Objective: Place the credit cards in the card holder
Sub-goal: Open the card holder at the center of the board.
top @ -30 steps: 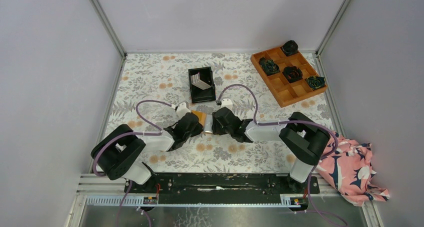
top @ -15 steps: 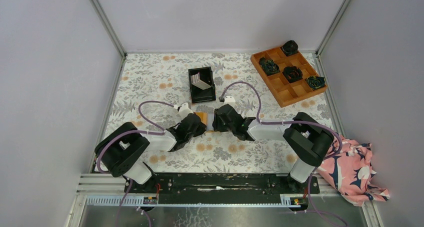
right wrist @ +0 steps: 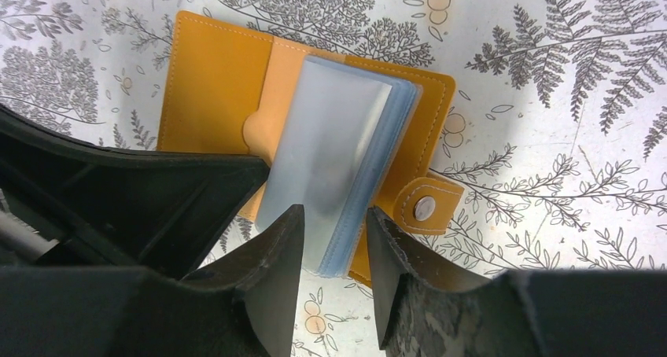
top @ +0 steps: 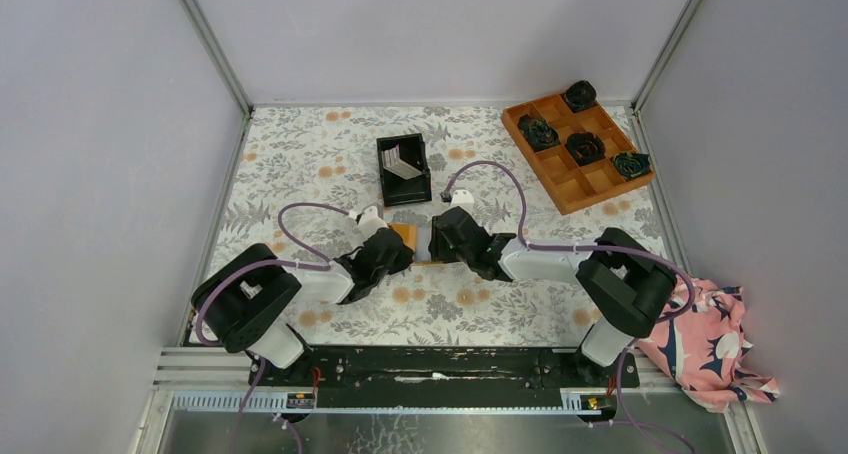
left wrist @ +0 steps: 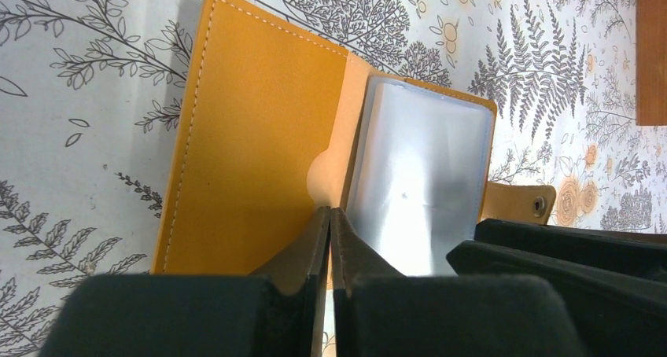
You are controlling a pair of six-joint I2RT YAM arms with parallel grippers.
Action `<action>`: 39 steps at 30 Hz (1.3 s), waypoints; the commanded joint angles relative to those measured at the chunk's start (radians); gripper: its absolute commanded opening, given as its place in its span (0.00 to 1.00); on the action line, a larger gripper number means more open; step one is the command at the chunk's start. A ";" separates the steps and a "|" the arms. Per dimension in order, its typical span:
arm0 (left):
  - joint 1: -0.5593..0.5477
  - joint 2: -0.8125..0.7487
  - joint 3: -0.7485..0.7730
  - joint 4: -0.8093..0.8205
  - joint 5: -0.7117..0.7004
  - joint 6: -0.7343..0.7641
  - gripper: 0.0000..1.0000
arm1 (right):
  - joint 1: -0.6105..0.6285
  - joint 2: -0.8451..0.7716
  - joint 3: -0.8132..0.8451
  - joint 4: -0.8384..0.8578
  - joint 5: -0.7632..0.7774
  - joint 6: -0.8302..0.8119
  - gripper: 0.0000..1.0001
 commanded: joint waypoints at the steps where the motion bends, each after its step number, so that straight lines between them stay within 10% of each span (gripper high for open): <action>1: -0.024 0.084 -0.070 -0.249 0.087 0.017 0.07 | -0.003 -0.056 0.036 -0.008 0.034 -0.014 0.42; 39: -0.058 0.093 -0.046 -0.281 0.059 0.002 0.06 | -0.005 0.029 0.075 0.007 0.015 0.029 0.43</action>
